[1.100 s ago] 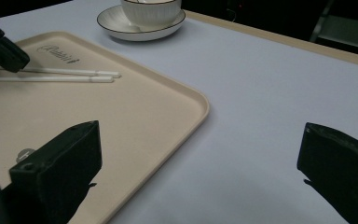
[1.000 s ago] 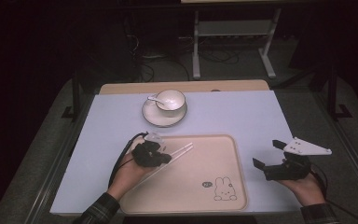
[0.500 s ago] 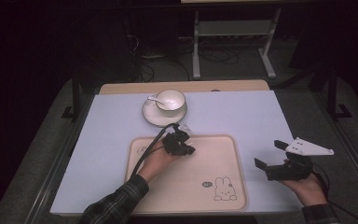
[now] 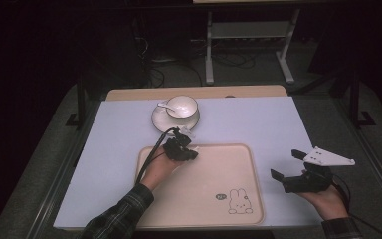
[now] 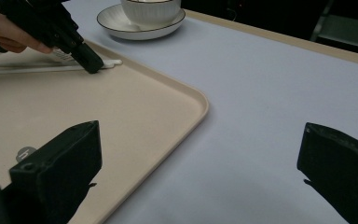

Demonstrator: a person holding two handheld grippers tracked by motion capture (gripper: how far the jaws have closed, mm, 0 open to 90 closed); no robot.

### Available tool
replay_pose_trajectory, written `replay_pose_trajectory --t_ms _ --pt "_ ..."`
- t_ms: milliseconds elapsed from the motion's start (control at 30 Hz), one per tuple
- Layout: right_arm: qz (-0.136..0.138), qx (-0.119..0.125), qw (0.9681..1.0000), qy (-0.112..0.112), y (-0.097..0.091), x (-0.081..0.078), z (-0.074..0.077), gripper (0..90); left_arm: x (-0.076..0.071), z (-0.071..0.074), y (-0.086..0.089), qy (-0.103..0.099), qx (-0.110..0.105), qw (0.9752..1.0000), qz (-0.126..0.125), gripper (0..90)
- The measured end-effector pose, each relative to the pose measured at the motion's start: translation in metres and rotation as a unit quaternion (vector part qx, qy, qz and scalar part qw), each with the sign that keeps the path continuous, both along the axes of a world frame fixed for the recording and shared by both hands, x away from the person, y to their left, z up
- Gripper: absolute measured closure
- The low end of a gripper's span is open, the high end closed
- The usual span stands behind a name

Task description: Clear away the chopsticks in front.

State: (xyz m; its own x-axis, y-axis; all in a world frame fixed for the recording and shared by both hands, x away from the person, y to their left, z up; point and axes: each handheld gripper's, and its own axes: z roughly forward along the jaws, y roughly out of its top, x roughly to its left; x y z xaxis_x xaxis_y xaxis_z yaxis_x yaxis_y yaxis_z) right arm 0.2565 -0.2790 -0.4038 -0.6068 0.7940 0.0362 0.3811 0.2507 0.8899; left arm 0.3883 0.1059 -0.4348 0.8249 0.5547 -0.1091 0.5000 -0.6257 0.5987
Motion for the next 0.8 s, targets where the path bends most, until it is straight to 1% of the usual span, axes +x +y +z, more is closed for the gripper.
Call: replay_pose_trajectory --t_ms 100,200,367,600,800 --pt "0.000 0.001 1.0000 -0.001 0.000 0.000 0.000 0.0 0.002 0.000 0.003 0.000 -0.001 1.0000 0.006 89.7" --pt "-0.001 0.001 1.0000 -0.001 -0.001 0.000 0.000 0.0 0.003 0.000 0.006 -0.004 0.004 0.9999 0.010 89.7" --pt "-0.001 0.001 1.0000 -0.001 -0.002 0.000 0.000 0.0 0.005 0.001 0.014 -0.004 0.006 0.9998 0.020 89.7" --pt "-0.003 0.002 1.0000 -0.002 -0.002 0.000 0.001 0.0 0.004 0.002 0.038 0.002 0.011 0.9993 0.037 89.6" --pt "-0.002 0.001 1.0000 -0.002 -0.002 0.000 0.001 0.0 0.000 0.003 0.058 0.009 0.011 0.9986 0.050 89.6"
